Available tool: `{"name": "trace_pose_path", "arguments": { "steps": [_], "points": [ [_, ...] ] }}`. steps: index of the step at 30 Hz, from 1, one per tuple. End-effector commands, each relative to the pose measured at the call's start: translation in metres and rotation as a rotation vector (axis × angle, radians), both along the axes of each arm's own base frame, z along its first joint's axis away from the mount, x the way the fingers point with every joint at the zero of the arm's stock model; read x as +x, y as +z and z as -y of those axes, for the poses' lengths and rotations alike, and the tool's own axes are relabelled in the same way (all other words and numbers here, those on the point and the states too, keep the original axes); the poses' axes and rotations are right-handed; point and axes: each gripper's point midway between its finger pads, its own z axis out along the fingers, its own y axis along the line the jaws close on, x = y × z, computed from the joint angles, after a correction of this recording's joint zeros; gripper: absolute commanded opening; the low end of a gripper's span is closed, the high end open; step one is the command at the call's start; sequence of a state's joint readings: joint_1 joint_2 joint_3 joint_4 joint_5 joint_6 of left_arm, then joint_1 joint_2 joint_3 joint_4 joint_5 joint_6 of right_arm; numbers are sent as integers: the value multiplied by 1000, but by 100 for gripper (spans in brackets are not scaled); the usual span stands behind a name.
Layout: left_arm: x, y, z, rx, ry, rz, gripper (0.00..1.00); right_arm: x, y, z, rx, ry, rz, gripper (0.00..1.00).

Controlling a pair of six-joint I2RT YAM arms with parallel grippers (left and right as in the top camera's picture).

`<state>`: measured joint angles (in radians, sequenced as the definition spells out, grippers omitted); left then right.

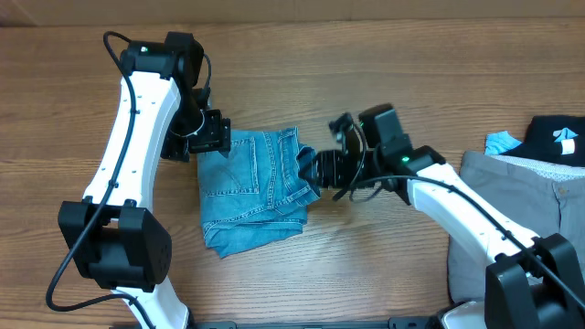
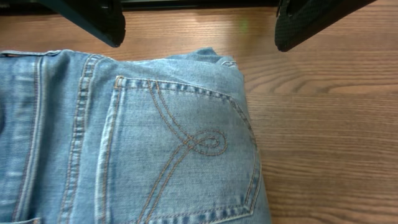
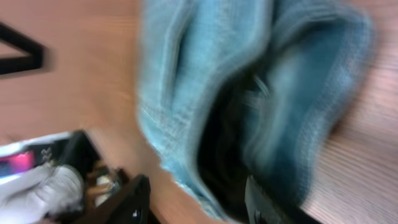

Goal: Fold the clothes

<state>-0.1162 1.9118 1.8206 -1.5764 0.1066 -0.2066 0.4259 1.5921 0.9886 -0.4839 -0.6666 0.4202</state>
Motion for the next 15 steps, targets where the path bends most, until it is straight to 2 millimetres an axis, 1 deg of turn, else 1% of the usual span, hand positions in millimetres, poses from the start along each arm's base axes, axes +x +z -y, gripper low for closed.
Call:
{"name": "trace_pose_path", "arguments": {
  "steps": [1,2,4,5,6,7,8,10,11,13,15],
  "points": [
    [-6,-9,0,-2,-22,-18,81,-18,-24,2,-133,7,-8,49],
    [-8,-15,2,-8,-22,-31,82,-28,-29,-5,-142,38,-15,47],
    [-15,-27,4,-22,-19,-61,82,-37,-36,-12,-167,65,-16,25],
    [-19,-34,4,-23,-18,-80,82,-38,-39,-11,-194,54,-20,13],
    [-25,-43,3,-20,-18,-103,81,-38,-47,-1,-260,-17,-55,5],
    [-33,-56,2,-16,-17,-133,81,-38,-53,8,-311,-79,-93,4],
    [-38,-63,1,-14,-17,-148,80,-39,-59,21,-366,-140,-130,4],
    [-49,-79,-1,-10,-15,-182,79,-42,-67,39,-438,-230,-189,4],
    [-54,-89,-1,-9,-13,-196,75,-43,-70,46,-466,-265,-217,4],
    [-66,-105,-5,6,-15,-224,72,-45,-73,54,-489,-287,-240,4],
    [-75,-115,-7,16,-16,-244,71,-45,-73,57,-496,-292,-247,9]
  ]
}}
